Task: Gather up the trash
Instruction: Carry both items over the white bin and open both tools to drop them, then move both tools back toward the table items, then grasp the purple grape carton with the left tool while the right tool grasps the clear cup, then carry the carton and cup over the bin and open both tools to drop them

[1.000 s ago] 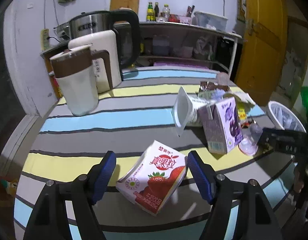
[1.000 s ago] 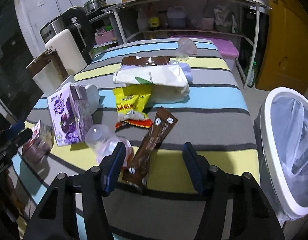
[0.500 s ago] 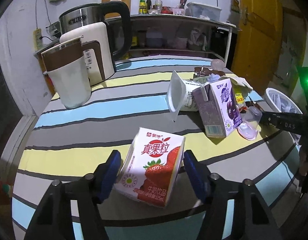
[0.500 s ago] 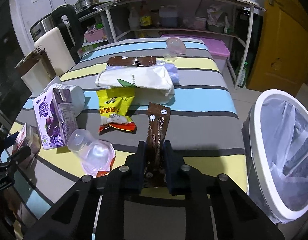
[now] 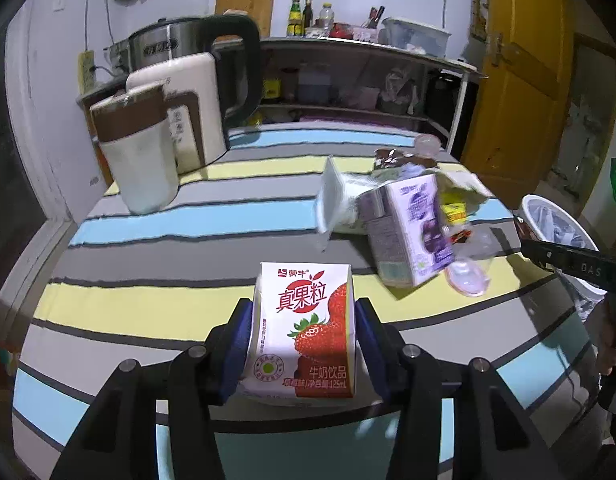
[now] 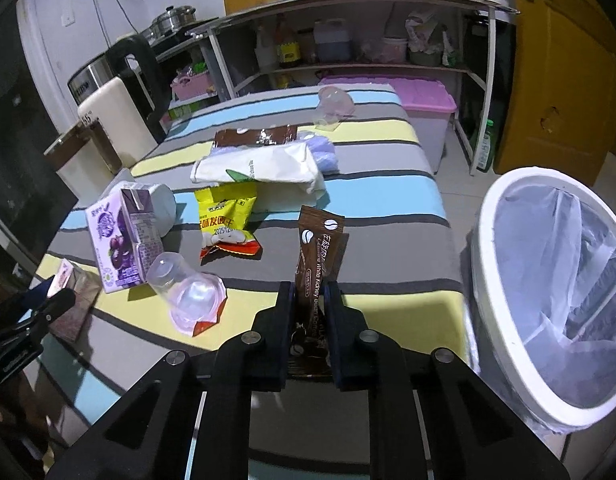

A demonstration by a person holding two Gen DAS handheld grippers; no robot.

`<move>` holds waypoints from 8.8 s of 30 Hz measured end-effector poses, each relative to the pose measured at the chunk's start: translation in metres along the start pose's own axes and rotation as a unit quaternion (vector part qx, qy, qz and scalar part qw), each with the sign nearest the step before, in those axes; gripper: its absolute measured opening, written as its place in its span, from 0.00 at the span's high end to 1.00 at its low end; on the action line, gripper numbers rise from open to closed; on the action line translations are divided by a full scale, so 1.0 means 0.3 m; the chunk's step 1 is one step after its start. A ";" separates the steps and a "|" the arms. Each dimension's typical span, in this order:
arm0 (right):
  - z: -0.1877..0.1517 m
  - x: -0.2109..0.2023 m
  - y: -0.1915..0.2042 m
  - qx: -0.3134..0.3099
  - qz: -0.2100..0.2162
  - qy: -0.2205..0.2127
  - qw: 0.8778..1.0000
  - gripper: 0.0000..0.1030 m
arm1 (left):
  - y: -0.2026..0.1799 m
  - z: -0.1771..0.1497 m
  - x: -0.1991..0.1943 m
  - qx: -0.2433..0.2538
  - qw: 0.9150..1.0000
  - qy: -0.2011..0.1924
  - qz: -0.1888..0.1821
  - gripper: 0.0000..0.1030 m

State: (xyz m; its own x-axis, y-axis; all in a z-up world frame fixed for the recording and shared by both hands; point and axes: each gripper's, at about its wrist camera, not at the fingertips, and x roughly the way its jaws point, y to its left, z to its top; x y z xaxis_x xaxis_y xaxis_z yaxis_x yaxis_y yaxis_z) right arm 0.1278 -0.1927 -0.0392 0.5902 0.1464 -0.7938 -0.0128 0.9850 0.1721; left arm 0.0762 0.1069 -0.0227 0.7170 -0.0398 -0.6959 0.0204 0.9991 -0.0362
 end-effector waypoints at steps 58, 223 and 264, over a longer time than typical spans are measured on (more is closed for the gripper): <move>-0.150 -0.309 -0.685 0.172 -0.098 -0.039 0.979 0.54 | -1.095 0.245 0.260 0.161 0.942 0.026 -0.292 0.45; -0.130 -0.308 -0.587 0.113 -0.086 -0.050 0.989 0.68 | -1.024 0.227 0.208 0.136 0.945 0.025 -0.298 0.63; -0.137 -0.371 -0.521 0.103 -0.077 -0.068 0.989 0.58 | -0.914 0.214 0.128 0.113 0.954 0.011 -0.277 0.60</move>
State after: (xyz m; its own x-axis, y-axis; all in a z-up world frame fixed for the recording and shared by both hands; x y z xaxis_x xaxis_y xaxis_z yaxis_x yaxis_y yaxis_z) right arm 0.0309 -0.3591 -0.0017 0.6762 -0.0307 -0.7361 0.2413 0.9533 0.1819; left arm 0.1427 -0.1679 0.0066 0.5380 -0.5599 -0.6301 0.5428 0.8020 -0.2493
